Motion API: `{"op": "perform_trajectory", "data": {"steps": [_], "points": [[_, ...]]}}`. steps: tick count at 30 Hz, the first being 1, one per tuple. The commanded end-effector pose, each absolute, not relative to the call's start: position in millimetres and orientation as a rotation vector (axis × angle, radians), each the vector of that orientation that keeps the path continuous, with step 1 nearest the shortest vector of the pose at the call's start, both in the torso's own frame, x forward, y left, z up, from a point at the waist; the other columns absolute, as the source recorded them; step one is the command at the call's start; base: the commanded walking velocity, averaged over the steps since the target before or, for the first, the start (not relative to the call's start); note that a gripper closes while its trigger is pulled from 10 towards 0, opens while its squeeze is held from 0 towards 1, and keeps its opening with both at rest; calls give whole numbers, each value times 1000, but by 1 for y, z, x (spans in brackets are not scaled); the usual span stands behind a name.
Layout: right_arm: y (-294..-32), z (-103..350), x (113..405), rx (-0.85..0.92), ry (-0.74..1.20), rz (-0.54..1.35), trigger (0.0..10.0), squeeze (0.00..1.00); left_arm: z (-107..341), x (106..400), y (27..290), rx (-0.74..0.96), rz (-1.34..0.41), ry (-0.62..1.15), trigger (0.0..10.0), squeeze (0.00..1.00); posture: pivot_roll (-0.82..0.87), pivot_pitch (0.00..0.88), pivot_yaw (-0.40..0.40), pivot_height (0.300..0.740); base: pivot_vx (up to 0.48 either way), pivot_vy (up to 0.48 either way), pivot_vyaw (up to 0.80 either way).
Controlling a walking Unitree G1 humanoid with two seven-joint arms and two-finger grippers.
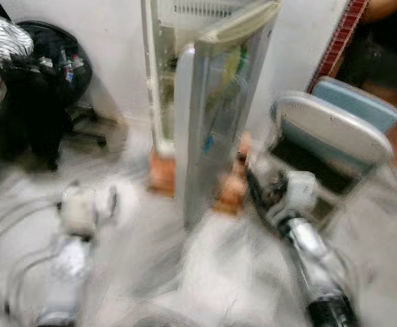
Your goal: Restocking fridge
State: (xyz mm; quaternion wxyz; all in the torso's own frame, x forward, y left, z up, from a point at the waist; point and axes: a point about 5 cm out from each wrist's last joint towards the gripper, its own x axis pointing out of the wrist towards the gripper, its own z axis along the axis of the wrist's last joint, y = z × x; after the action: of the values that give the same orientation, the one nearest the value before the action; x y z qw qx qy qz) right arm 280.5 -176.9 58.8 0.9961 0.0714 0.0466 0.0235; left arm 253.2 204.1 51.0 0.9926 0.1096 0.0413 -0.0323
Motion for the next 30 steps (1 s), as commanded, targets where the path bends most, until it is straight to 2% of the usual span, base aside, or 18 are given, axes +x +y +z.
{"op": "perform_trajectory", "data": {"steps": [1,8,23,30], "points": [[-172,65,284,144,69,60,10000,0,57,256,210,237,-60,64,10000,0,71,0,-43,740,0,465,-563],[-172,65,285,142,65,59,10000,0,58,257,212,239,-64,65,10000,0,69,0,-42,740,0,460,-480],[-170,65,286,143,64,58,10000,0,58,258,214,225,-53,70,10000,0,71,0,-40,740,303,371,-656],[-168,65,286,146,63,62,10000,0,58,258,214,225,-65,66,10000,0,73,0,-41,740,280,389,-129]]}}
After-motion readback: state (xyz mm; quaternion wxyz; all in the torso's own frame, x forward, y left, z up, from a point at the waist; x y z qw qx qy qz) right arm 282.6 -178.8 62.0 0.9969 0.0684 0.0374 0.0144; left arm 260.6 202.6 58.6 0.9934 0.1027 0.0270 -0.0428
